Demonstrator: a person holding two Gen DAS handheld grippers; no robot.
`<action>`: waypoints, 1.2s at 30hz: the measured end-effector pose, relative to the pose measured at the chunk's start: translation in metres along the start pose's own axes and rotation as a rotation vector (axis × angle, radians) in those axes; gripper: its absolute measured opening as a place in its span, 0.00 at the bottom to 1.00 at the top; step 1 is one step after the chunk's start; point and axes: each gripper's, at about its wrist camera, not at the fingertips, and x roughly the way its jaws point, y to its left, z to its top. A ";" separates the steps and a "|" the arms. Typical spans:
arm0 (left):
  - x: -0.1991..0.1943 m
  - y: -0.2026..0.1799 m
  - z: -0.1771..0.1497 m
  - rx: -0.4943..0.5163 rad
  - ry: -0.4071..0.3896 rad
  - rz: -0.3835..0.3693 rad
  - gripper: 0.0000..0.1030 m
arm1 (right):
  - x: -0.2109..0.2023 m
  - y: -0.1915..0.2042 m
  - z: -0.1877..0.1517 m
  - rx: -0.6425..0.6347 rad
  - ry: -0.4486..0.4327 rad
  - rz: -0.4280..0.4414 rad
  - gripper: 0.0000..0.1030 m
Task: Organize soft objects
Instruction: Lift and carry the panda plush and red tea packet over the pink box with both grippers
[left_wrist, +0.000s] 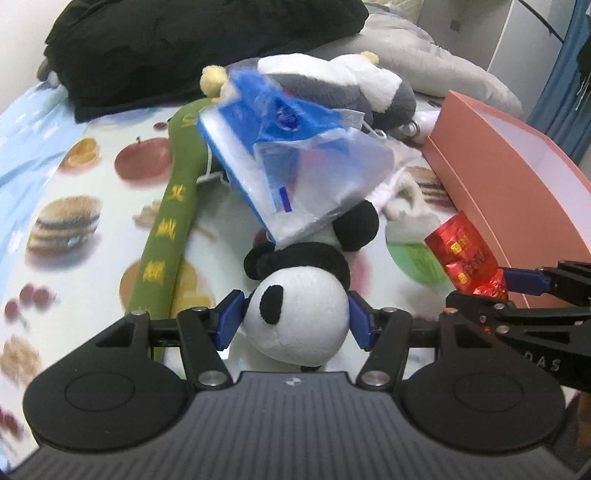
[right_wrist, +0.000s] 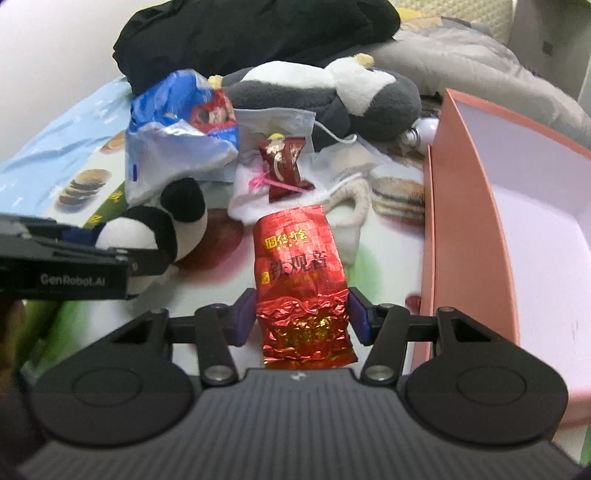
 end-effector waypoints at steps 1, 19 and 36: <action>-0.004 -0.002 -0.004 -0.006 0.002 -0.009 0.63 | -0.005 0.000 -0.005 0.009 -0.001 0.002 0.54; -0.075 -0.030 -0.050 -0.102 -0.030 -0.057 0.63 | -0.073 -0.007 -0.049 0.136 -0.031 -0.006 0.54; -0.145 -0.076 -0.027 -0.089 -0.161 -0.140 0.63 | -0.162 -0.042 -0.049 0.226 -0.197 -0.037 0.54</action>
